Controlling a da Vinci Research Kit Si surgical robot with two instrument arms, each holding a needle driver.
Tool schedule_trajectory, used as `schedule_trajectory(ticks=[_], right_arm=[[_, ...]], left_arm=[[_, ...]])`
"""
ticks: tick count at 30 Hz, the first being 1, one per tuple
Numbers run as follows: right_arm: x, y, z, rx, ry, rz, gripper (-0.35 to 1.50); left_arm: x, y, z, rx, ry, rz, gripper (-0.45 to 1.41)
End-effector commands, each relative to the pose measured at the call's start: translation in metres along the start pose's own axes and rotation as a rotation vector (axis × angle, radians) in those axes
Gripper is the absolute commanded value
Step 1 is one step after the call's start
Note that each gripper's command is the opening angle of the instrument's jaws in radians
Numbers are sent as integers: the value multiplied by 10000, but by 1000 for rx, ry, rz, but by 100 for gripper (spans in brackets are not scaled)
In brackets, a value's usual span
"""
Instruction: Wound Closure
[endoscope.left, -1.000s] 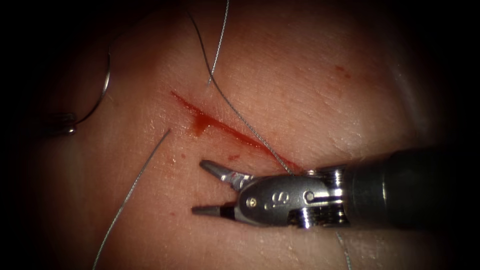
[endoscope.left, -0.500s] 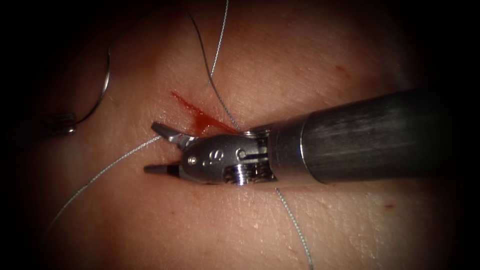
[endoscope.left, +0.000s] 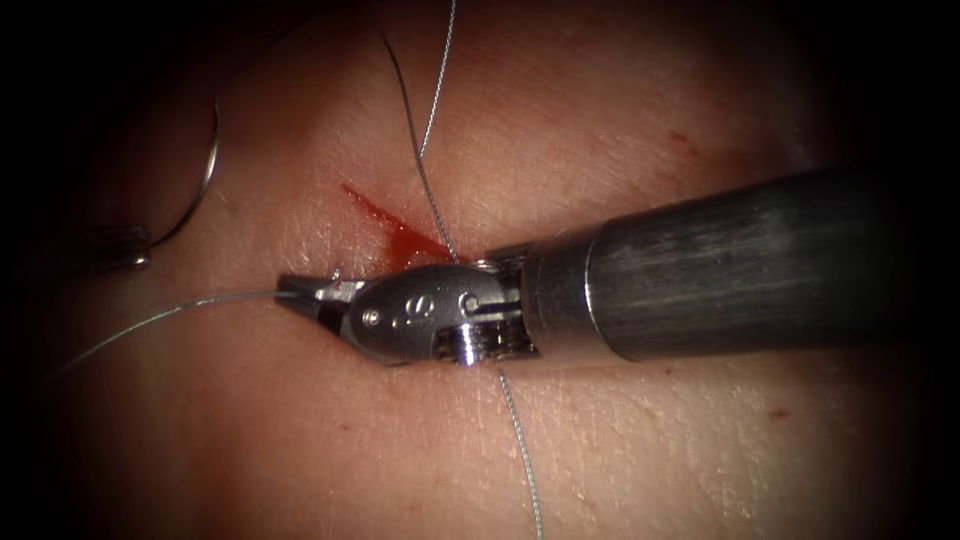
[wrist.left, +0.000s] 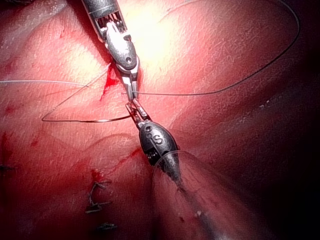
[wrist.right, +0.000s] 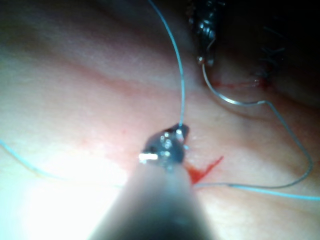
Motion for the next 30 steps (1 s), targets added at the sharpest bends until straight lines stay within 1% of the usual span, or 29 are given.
schedule_trajectory(ticks=[1,8,12,22,30], right_arm=[[3,-13,4,9,4,0,-35],[24,-45,1,35,20,-11,-35],[38,-59,0,52,27,-19,-35],[39,-61,0,54,28,-20,-35],[52,-91,2,91,49,-37,-35]], left_arm=[[-8,4,5,-2,0,-2,-45],[-8,4,5,-2,0,-2,-45],[-8,3,4,-2,0,-2,-45],[-8,4,4,-2,0,-2,-45],[-8,3,4,-3,0,-2,-45]])
